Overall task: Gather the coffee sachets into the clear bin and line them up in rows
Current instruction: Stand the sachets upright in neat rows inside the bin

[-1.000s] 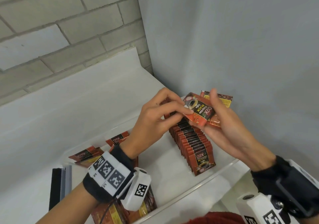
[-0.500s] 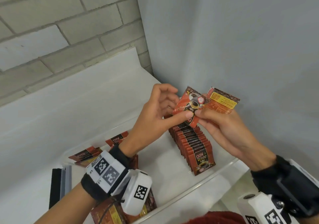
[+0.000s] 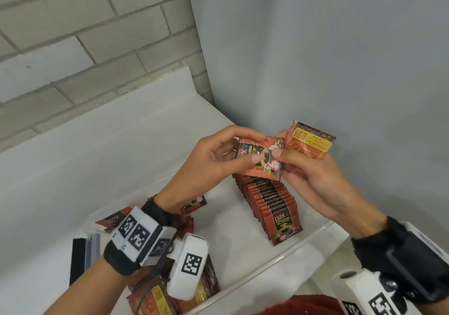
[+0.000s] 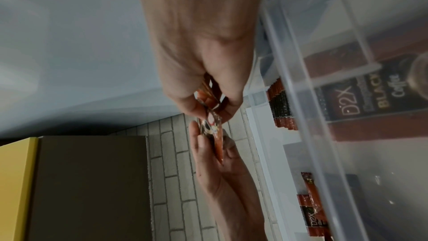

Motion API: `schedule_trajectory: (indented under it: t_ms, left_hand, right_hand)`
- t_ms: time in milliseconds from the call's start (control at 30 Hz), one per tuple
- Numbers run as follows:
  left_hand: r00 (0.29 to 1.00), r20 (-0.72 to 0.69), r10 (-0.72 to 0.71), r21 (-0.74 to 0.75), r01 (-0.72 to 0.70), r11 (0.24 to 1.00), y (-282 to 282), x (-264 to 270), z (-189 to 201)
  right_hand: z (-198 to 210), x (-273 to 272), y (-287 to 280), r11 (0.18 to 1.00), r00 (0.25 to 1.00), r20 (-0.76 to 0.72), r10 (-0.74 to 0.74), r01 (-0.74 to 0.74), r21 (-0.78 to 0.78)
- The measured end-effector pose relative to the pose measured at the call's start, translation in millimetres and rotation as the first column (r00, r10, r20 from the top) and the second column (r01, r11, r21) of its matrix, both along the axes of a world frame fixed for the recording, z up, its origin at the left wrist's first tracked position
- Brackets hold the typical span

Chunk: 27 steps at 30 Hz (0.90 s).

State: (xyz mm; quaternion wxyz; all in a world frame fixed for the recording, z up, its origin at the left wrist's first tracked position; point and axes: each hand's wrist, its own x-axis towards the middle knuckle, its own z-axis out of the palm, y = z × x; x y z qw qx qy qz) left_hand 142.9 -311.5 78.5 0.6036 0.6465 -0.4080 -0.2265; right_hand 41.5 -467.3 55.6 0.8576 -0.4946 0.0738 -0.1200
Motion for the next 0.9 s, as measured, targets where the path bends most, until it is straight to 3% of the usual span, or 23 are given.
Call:
schedule_trajectory:
  t_ms: [133, 233, 367, 533, 633, 900]
  left_hand:
    - [0.999, 0.048, -0.009, 0.053, 0.007, 0.999, 3.2, 8.9, 1.5]
    - [0.975, 0.137, -0.175, 0.192, 0.147, 0.97, 2.9, 8.3, 2.8]
    - [0.815, 0.296, -0.498, 0.444, 0.344, 0.827, -8.6, -6.5, -7.6]
    - [0.611, 0.424, -0.668, 0.627, 0.334, 0.704, -25.9, -15.1, -30.3]
    - [0.535, 0.485, -0.691, 0.649, 0.309, 0.695, -29.8, -15.3, -37.0]
    - [0.37, 0.678, -0.636, 0.606, 0.209, 0.767, -30.2, -19.6, -49.7]
  right_hand:
    - [-2.5, 2.4, -1.5, 0.993, 0.993, 0.054, -0.101, 0.097, 0.064]
    - [-3.9, 4.5, -6.3, 0.962, 0.968, 0.053, -0.244, 0.235, 0.14]
    - [-4.8, 4.5, -8.1, 0.943, 0.955, 0.052, -0.293, 0.28, 0.181]
    - [-4.7, 4.2, -8.1, 0.95, 0.958, 0.051, -0.281, 0.27, 0.154]
    - [-4.3, 3.9, -8.5, 0.951, 0.96, 0.047, -0.276, 0.266, 0.158]
    - [-1.6, 2.6, -6.4, 0.955, 0.977, 0.021, -0.214, 0.205, 0.217]
